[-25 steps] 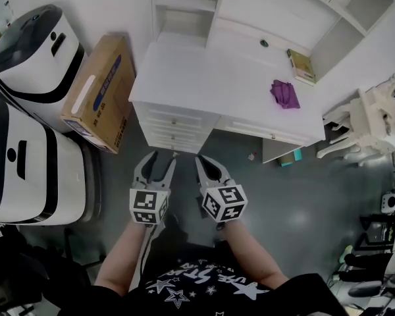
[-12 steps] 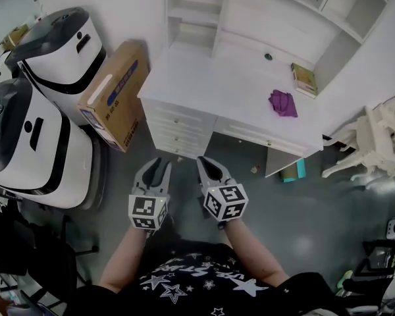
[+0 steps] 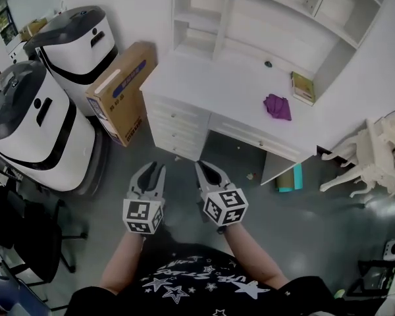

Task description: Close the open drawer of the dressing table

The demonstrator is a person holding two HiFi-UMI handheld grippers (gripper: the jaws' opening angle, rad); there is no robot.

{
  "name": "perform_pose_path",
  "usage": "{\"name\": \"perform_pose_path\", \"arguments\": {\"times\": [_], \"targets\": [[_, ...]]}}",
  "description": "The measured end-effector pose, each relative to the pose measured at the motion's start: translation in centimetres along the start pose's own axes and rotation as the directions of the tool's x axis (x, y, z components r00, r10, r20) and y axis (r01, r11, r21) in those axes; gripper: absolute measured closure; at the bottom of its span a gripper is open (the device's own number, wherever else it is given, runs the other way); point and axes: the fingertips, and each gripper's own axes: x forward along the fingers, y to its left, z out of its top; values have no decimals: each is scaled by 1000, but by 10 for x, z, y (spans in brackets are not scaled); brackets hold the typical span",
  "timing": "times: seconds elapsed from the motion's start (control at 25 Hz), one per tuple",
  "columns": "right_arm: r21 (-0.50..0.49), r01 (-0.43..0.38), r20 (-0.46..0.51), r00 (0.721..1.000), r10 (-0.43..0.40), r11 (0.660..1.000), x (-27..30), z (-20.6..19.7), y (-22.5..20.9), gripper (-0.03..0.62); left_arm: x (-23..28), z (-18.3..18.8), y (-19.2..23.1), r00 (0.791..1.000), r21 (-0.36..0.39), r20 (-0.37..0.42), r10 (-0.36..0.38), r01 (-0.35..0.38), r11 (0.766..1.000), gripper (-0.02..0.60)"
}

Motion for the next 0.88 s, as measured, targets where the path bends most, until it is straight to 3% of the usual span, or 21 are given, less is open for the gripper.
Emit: {"name": "perform_pose_path", "arguments": {"times": [0.32, 0.56, 0.72, 0.88], "targets": [[29, -60, -29, 998, 61, 998, -74, -29, -1, 592, -60, -16, -52, 995, -28, 12, 98, -97, 995, 488], [46, -116, -66, 991, 119, 992, -100, -49, 16, 592, -112, -15, -52, 981, -53, 19, 192, -191, 980, 488], [50, -171, -51, 984, 173, 984, -110, -52, 38, 592, -141, -19, -51, 977, -27, 8, 214, -214, 976, 488], [35, -173, -36, 984, 175, 984, -121, -54, 54, 592, -169, -26, -47, 974, -41, 5, 226, -225, 973, 489]]}}
